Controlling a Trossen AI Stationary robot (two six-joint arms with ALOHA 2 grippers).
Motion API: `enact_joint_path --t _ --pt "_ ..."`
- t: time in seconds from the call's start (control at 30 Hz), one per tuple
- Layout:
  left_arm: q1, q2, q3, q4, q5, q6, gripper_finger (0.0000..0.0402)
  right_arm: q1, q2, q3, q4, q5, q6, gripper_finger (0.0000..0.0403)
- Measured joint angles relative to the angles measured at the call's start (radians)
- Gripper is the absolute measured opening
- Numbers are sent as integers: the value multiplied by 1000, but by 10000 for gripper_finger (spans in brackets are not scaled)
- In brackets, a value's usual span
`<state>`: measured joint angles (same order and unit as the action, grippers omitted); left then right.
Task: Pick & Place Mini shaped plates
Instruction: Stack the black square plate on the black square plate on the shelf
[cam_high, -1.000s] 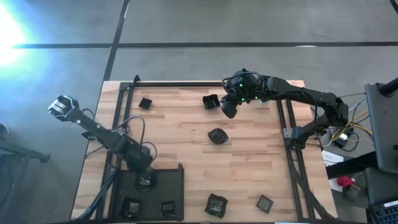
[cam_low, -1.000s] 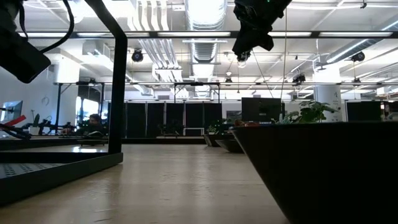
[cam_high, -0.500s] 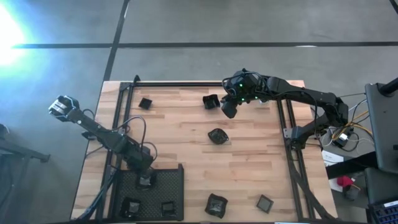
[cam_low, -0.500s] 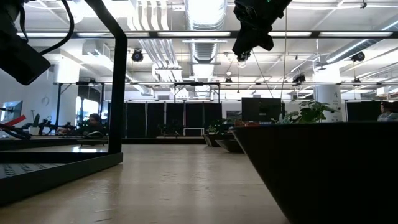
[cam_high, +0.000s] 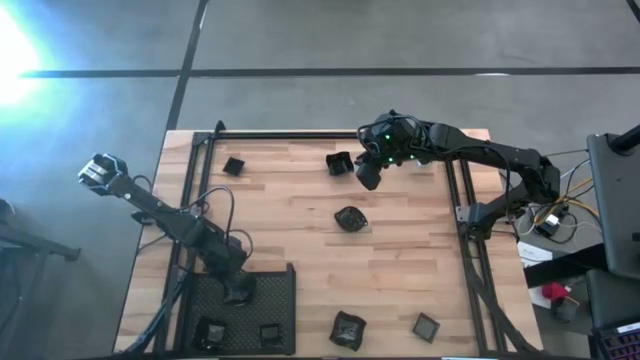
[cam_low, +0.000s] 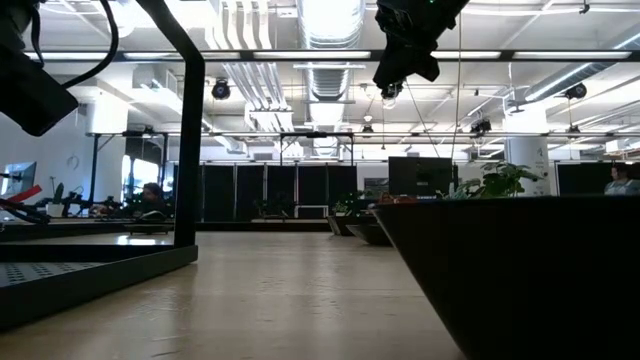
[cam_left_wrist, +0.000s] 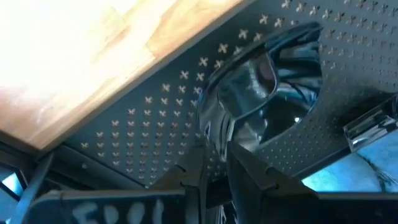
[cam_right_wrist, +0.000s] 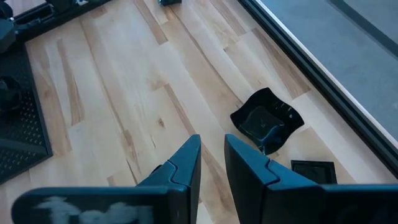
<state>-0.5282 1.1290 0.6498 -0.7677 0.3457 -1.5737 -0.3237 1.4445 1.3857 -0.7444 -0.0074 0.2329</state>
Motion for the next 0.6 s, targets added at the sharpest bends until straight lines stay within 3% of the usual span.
enact_joint_path --t 0.37,0.6 --pt "37 -29 44 -89 16 -49 55 0 0 0 0 3 -8 68" --pt "106 -59 70 -89 -102 -50 55 0 0 0 1 3 -5 68"
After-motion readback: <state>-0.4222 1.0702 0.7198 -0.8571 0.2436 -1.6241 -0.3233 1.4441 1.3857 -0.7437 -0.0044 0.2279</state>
